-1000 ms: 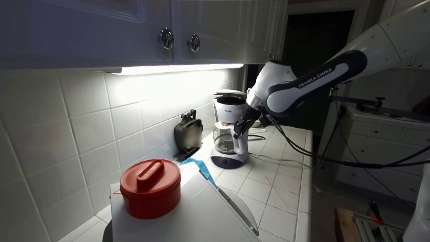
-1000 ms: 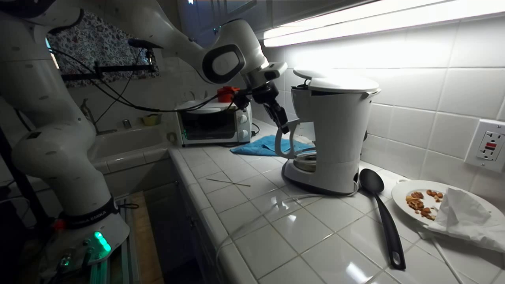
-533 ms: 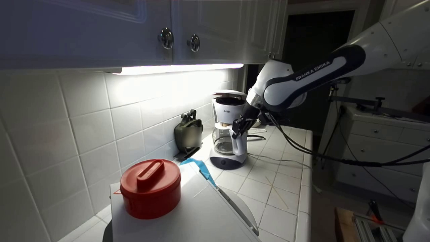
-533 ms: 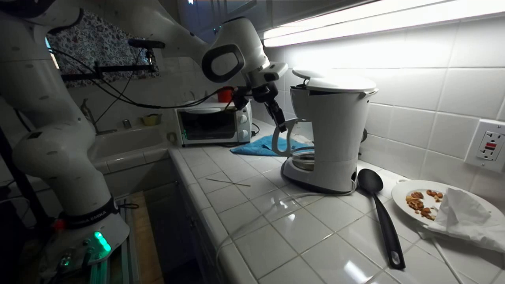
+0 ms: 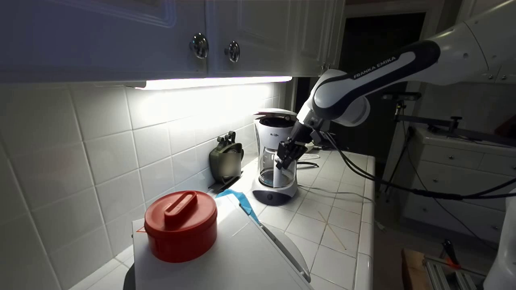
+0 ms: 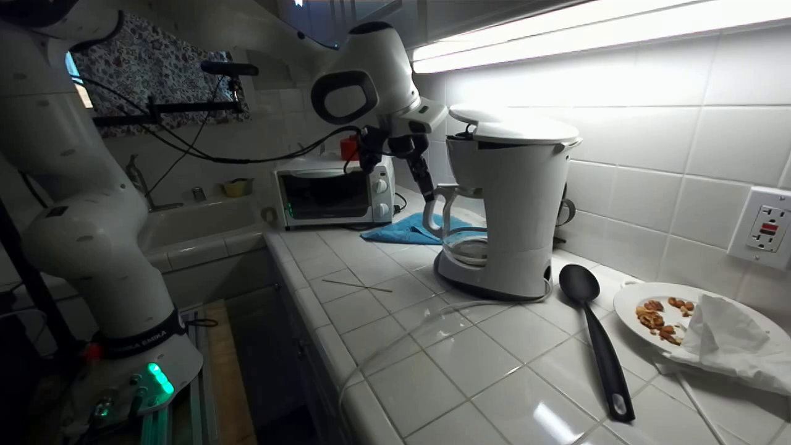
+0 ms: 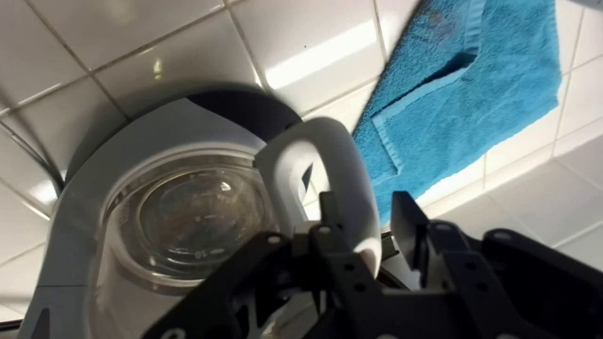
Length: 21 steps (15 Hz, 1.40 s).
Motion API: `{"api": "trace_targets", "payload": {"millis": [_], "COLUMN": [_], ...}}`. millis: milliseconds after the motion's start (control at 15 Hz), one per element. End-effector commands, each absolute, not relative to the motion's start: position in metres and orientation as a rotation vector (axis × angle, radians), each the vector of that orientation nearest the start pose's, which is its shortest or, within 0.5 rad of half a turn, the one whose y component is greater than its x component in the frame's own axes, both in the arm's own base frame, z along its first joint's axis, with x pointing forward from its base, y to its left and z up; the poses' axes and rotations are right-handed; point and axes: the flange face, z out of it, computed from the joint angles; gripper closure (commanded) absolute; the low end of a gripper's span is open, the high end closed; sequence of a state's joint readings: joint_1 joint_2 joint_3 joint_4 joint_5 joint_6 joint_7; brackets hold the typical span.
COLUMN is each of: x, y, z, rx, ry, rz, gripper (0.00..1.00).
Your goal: Remove the coffee pot from the coffee maker
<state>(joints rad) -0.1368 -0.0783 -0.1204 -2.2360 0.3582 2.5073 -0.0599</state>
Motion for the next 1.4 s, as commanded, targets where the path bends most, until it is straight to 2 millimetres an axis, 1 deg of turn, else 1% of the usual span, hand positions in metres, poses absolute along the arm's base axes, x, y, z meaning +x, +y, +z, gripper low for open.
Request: {"api": "trace_targets", "payload": {"millis": [0, 133, 200, 267, 333, 400, 467, 733, 800, 1000, 1333], "x": [0.517, 0.515, 0.515, 0.514, 0.515, 0.516, 0.518, 0.528, 0.531, 0.540, 0.557], "y": [-0.135, -0.134, -0.134, -0.136, -0.137, -0.138, -0.140, -0.141, -0.142, -0.143, -0.142], "z": [0.444, 0.443, 0.443, 0.442, 0.443, 0.445, 0.446, 0.450, 0.449, 0.449, 0.439], "rx": [-2.785, -2.788, -2.793, -2.806, -2.813, -2.810, -2.801, -2.786, -2.790, -2.789, -2.734], "ry": [0.644, 0.639, 0.637, 0.652, 0.685, 0.725, 0.789, 0.936, 0.973, 1.053, 1.127], "rz": [-0.491, -0.464, -0.455, -0.453, -0.467, -0.473, -0.468, -0.512, -0.523, -0.565, -0.618], "gripper": [0.89, 0.89, 0.87, 0.41, 0.45, 0.43, 0.38, 0.09, 0.01, 0.00, 0.00]}}
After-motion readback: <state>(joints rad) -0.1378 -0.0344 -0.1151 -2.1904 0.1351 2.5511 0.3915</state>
